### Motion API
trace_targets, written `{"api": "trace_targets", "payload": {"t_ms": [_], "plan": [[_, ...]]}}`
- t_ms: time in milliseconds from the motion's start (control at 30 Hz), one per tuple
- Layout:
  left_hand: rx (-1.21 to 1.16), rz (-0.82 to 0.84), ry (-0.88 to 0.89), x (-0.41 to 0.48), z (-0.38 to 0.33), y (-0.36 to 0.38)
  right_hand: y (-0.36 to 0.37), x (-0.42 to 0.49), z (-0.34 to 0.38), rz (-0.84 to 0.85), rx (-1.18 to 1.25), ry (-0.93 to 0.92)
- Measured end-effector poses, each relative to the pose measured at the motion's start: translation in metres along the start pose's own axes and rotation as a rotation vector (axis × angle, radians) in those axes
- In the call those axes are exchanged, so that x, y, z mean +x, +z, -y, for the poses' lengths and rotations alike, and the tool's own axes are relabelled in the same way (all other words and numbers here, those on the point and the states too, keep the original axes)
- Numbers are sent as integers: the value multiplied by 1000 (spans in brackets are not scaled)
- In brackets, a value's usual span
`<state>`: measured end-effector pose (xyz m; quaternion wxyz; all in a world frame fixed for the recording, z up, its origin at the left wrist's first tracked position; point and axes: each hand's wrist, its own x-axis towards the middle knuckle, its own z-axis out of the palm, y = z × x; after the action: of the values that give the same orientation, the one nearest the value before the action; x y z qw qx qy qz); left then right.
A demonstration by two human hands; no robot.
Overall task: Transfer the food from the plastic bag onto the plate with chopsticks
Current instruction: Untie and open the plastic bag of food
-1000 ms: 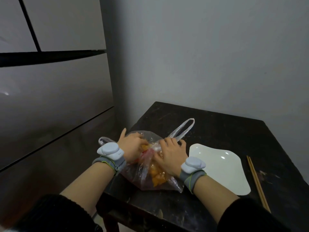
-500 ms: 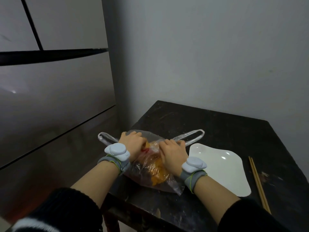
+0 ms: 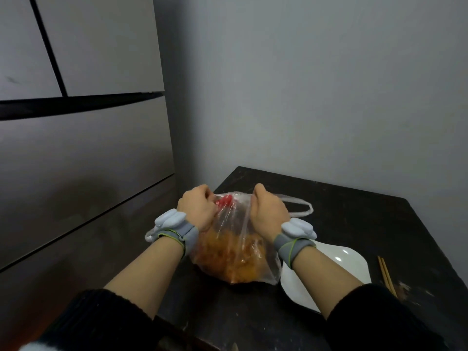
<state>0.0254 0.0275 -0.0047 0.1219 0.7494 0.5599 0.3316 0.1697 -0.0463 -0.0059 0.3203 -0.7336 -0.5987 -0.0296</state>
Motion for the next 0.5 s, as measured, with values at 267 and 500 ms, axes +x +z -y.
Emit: {"api": "trace_targets", "payload": {"t_ms": [267,500], "plan": [[-98,-79,-251,9,18,-22,-9,12,-26,-70,147,260],[-178,72,18,4,15,-22,-13,12,-12,-38,550,289]]}}
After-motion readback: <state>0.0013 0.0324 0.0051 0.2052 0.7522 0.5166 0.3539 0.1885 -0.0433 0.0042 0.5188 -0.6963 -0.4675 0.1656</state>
